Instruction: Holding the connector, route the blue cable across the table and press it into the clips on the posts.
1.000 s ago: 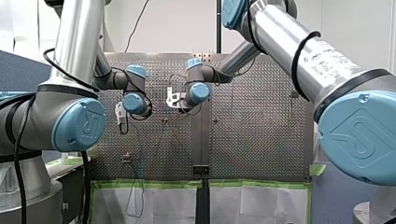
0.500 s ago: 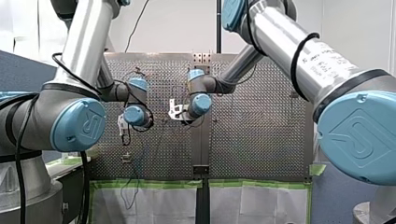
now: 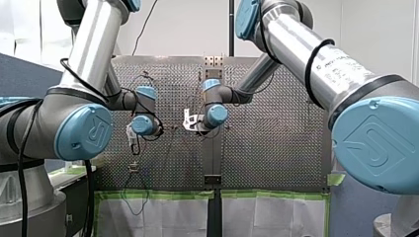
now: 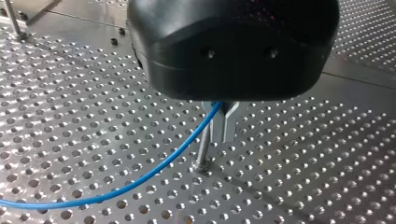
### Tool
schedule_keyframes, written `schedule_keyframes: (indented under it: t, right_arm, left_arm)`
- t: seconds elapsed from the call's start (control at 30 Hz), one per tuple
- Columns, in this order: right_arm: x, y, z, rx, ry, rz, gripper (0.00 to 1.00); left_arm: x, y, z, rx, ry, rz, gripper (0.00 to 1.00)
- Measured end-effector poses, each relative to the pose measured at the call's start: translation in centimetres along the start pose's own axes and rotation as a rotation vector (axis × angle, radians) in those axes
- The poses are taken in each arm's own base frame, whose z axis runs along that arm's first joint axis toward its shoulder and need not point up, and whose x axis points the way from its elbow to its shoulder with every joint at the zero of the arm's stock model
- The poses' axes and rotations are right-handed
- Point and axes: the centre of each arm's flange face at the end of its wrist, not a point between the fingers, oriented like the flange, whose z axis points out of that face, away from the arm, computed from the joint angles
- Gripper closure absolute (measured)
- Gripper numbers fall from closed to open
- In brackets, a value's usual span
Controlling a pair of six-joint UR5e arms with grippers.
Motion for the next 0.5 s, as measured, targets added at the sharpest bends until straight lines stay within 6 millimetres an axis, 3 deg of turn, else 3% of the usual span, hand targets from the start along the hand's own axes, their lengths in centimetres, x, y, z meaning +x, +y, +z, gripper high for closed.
schedule_keyframes:
  t: [0.5]
  right_arm:
    - [0.9,1.8,0.9,-0.006,0.029,0.026,1.0]
  left_arm:
    - [0.3,0.5,3.0,0.015,-0.012,-0.025,1.0]
